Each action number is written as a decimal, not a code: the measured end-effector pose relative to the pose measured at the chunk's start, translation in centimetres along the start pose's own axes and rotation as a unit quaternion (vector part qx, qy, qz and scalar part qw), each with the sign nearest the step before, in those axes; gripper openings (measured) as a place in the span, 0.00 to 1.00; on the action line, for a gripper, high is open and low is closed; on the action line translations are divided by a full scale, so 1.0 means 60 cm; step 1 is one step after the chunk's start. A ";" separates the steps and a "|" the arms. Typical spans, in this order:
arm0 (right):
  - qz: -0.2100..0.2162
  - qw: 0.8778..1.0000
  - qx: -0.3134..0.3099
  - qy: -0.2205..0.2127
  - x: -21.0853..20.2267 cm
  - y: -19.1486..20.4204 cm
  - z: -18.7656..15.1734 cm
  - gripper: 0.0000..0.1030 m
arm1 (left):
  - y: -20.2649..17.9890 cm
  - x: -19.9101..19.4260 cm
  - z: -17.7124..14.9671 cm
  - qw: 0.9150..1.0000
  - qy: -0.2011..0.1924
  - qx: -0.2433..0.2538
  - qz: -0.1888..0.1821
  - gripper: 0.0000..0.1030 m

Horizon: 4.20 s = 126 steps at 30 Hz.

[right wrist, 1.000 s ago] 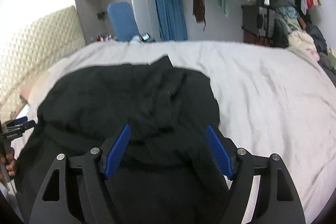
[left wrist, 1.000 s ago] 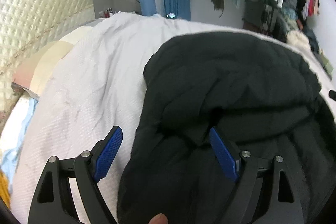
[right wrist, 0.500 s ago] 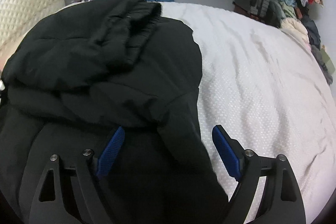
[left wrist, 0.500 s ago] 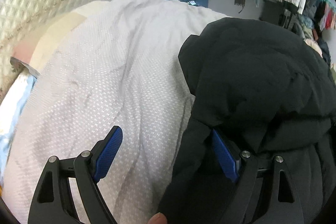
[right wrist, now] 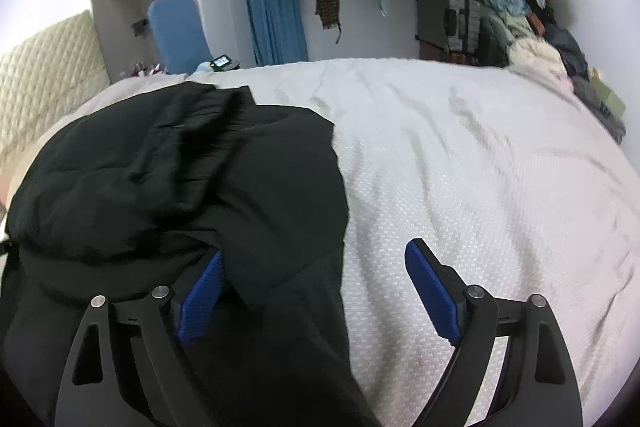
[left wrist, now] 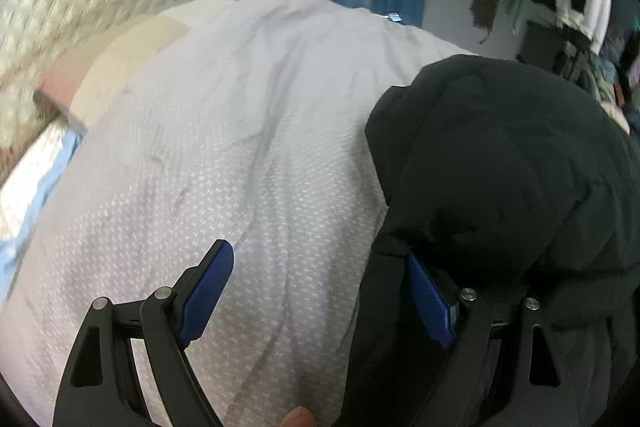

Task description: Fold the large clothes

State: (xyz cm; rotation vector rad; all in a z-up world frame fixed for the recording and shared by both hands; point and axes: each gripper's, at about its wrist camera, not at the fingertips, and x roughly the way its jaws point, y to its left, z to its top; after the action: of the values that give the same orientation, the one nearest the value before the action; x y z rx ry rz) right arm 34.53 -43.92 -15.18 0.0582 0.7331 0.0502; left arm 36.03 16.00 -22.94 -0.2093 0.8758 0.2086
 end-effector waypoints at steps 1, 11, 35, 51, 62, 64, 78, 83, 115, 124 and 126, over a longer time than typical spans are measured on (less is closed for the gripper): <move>-0.001 1.000 -0.004 0.002 0.002 0.002 -0.002 0.87 | 0.002 -0.001 0.000 1.000 0.002 -0.003 -0.004 0.83; 0.031 0.998 0.021 -0.040 -0.126 0.036 0.023 0.87 | -0.010 -0.164 0.007 0.995 -0.064 -0.027 -0.067 0.83; 0.115 0.980 0.036 -0.160 -0.691 -0.029 0.023 0.88 | 0.194 -0.773 -0.054 0.982 -0.128 -0.032 -0.134 0.83; 0.184 0.971 0.152 0.013 -0.485 -0.162 -0.182 0.88 | 0.266 -0.437 -0.201 0.943 0.090 -0.125 -0.294 0.83; 0.196 0.951 0.197 0.134 -0.277 -0.156 -0.297 0.87 | 0.190 -0.260 -0.313 0.913 0.176 -0.149 -0.336 0.83; 0.201 0.948 0.199 0.148 -0.256 -0.152 -0.308 0.87 | 0.179 -0.237 -0.323 0.914 0.187 -0.148 -0.328 0.82; 0.262 0.938 0.174 0.143 -0.272 -0.109 -0.292 0.87 | 0.116 -0.251 -0.306 0.881 0.168 -0.120 -0.425 0.80; 0.241 0.932 0.201 0.180 -0.220 -0.118 -0.322 0.87 | 0.109 -0.203 -0.313 0.873 0.189 -0.163 -0.420 0.78; 0.328 0.929 0.166 -0.044 -0.529 -0.054 -0.118 0.04 | 0.167 -0.482 -0.216 0.868 0.039 -0.219 -0.445 0.04; 0.348 0.926 0.133 -0.054 -0.619 -0.050 -0.075 0.04 | 0.200 -0.613 -0.168 0.883 0.015 -0.164 -0.439 0.05; 0.349 0.929 0.117 -0.048 -0.643 -0.051 -0.072 0.04 | 0.199 -0.640 -0.164 0.890 0.022 -0.149 -0.430 0.06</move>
State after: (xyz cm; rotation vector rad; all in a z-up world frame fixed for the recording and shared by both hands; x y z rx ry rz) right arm 3.09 -49.35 7.10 0.5470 0.5876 0.6375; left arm 1.72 21.19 -0.37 -0.8680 0.7190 -0.5013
